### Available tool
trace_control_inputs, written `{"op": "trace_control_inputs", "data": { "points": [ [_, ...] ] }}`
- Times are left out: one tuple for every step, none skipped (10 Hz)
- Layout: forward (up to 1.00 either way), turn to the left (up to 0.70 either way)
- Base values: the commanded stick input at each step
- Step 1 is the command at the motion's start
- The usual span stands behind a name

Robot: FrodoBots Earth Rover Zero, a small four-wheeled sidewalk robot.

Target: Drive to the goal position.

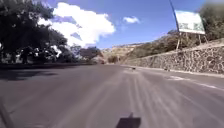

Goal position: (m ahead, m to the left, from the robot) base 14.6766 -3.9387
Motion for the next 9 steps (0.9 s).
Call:
{"op": "trace_control_inputs", "data": {
  "points": [
    [0.5,0.0],
    [0.5,0.0],
    [0.5,0.0],
    [0.5,0.0],
    [0.5,0.0],
    [0.5,0.0],
    [0.5,0.0],
    [0.5,0.0],
    [0.5,0.0]
  ]
}}
